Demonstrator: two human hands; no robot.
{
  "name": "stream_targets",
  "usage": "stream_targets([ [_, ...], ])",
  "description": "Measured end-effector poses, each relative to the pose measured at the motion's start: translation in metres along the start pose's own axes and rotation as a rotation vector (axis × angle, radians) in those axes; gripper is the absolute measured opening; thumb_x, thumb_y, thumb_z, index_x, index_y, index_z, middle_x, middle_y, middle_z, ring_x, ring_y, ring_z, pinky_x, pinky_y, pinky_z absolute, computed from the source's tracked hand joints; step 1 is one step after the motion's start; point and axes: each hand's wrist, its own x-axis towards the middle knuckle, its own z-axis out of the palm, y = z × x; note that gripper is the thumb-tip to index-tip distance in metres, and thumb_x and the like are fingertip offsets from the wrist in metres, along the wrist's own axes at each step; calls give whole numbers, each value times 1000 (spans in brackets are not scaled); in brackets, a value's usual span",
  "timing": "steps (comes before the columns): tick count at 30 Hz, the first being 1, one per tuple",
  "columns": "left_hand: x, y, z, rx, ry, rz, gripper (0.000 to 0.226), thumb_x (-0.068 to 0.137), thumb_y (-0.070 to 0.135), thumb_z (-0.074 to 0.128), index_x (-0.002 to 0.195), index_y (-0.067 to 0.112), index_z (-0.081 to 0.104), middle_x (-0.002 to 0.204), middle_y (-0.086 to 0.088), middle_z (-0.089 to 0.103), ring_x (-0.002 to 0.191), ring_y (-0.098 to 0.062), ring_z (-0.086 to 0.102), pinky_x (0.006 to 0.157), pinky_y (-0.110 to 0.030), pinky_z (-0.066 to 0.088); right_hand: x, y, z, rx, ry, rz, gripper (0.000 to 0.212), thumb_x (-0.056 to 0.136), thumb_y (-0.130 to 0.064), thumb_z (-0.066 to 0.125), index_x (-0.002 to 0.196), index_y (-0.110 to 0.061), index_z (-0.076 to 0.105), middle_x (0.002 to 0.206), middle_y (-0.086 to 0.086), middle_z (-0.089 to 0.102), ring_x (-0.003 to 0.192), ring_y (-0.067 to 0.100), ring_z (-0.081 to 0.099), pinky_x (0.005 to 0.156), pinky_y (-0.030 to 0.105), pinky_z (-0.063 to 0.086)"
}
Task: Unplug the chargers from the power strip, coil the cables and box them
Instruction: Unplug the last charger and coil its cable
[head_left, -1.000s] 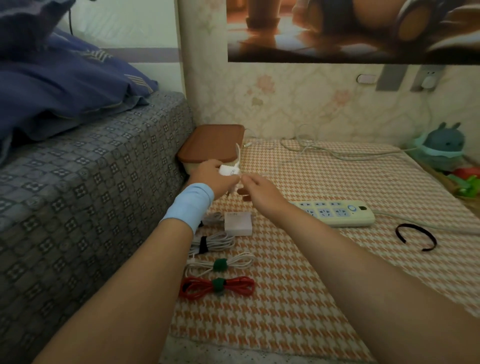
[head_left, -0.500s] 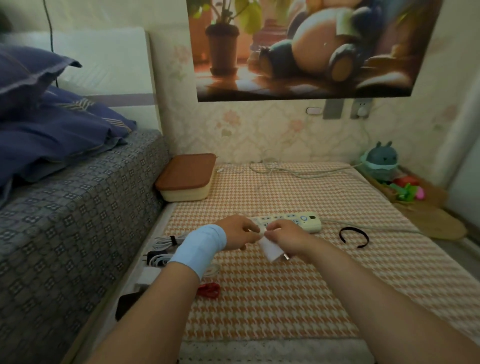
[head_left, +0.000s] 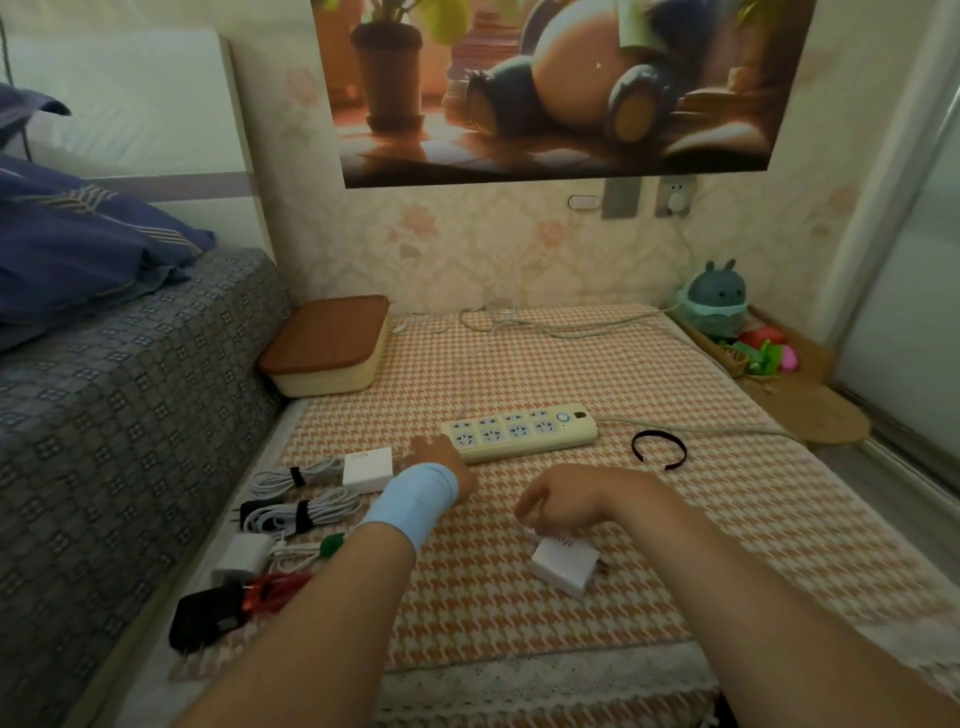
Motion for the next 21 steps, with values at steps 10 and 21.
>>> stream_targets([
  [10, 15, -8, -15, -784, -119, -34, 18, 96, -1, 45, 107, 7, 57, 81, 0, 51, 50, 1, 41, 42, -9, 38, 40, -28, 19, 47, 129, -232, 31, 99, -19, 58, 126, -28, 69, 118, 0, 68, 96, 18, 63, 89, 39, 55],
  [21, 3, -49, -46, -1250, -50, -44, 25, 102, 13, 44, 112, 12, 67, 42, -1, 41, 44, -16, 48, 49, -28, 41, 39, -32, 13, -64, 242, -239, 41, 89, -19, 66, 129, -27, 63, 131, -3, 56, 107, 17, 58, 91, 38, 54],
])
